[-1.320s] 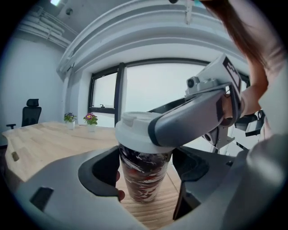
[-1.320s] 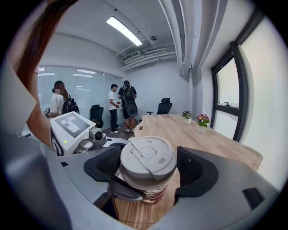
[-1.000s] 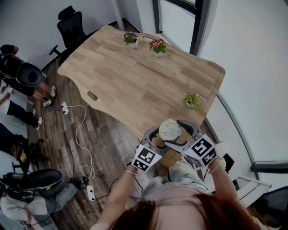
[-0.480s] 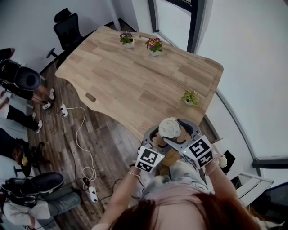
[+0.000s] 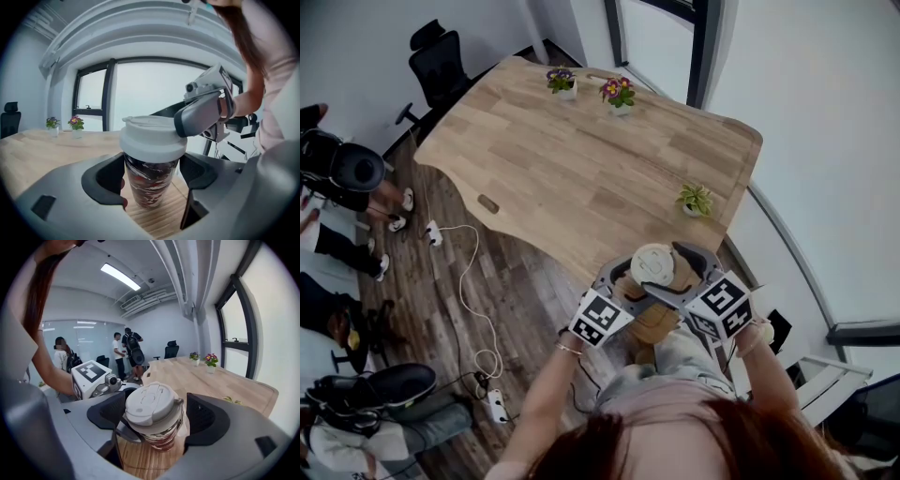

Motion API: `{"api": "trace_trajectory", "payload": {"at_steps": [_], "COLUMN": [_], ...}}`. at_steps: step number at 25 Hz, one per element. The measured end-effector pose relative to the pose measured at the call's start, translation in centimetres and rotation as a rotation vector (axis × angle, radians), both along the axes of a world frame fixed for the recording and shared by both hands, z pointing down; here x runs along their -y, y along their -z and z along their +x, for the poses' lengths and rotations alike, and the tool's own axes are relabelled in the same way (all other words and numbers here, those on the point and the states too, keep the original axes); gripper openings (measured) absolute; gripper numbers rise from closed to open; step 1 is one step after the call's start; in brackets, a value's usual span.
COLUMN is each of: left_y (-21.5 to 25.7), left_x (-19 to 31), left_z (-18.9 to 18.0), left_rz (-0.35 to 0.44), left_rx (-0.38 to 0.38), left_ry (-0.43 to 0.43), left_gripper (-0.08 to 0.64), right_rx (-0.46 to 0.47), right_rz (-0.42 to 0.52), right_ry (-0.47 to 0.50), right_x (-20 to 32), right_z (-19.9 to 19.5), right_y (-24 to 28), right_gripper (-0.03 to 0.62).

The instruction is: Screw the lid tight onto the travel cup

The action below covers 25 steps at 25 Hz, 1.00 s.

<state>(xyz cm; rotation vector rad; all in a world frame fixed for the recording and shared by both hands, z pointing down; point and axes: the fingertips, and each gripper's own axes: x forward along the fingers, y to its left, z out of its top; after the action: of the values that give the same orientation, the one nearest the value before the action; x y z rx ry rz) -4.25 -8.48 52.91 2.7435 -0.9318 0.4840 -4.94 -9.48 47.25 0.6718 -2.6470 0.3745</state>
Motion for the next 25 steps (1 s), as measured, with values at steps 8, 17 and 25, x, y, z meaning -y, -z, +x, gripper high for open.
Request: {"api": "trace_trajectory", "payload": {"at_steps": [8,17,25], "left_y": [0.0,0.3,-1.9], "left_x": [0.4,0.7,0.8], "left_z": [0.3,0.1,0.1], "left_rz": [0.012,0.04,0.033], "left_rx": [-0.02,-0.058,0.079], "left_ry": [0.012,0.139,0.025], "left_gripper": [0.353,0.353,0.353], "right_rx": [-0.008,0.032,-0.102], "right_rz": [0.013,0.046,0.06], "right_ry": [0.001,-0.162,0.134], "right_x": [0.3,0.2,-0.1], "right_z": [0.1,0.6,-0.2], "right_y": [-0.6,-0.5,-1.0], "right_gripper": [0.365,0.357,0.359]}}
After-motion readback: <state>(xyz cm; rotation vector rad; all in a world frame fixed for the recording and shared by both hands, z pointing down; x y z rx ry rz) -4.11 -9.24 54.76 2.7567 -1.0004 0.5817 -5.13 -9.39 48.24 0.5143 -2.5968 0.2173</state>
